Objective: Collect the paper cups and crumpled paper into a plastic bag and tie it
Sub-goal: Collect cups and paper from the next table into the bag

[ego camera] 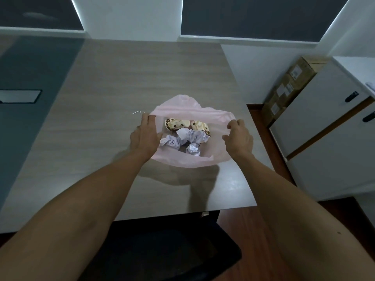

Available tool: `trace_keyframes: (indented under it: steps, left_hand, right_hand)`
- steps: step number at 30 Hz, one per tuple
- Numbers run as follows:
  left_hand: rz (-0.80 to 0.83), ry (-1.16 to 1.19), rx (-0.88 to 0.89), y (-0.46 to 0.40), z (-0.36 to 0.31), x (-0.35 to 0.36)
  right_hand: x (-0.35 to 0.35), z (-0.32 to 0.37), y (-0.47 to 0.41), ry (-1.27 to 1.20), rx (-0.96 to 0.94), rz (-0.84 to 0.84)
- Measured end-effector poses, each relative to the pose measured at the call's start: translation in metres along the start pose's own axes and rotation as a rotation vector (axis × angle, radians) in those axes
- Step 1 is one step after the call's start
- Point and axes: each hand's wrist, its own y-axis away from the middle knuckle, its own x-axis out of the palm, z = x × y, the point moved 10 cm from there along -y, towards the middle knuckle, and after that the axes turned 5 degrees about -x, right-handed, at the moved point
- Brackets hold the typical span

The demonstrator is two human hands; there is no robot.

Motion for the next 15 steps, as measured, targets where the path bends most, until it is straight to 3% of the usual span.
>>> trace_keyframes:
  steps: [5,10,15]
  left_hand:
    - [-0.029,-0.010,0.041,-0.007,0.003,-0.020]
    - [-0.032,-0.017,0.038,-0.008,0.029,-0.055]
    - [-0.033,0.050,0.000,0.008,0.097,-0.095]
  right_hand:
    - [-0.011,0.019,-0.003,-0.085,-0.104,-0.084]
    - [-0.024,0.067,-0.003,-0.117,-0.232,-0.011]
    - [-0.028,0.147,0.013,-0.120,-0.408,0.049]
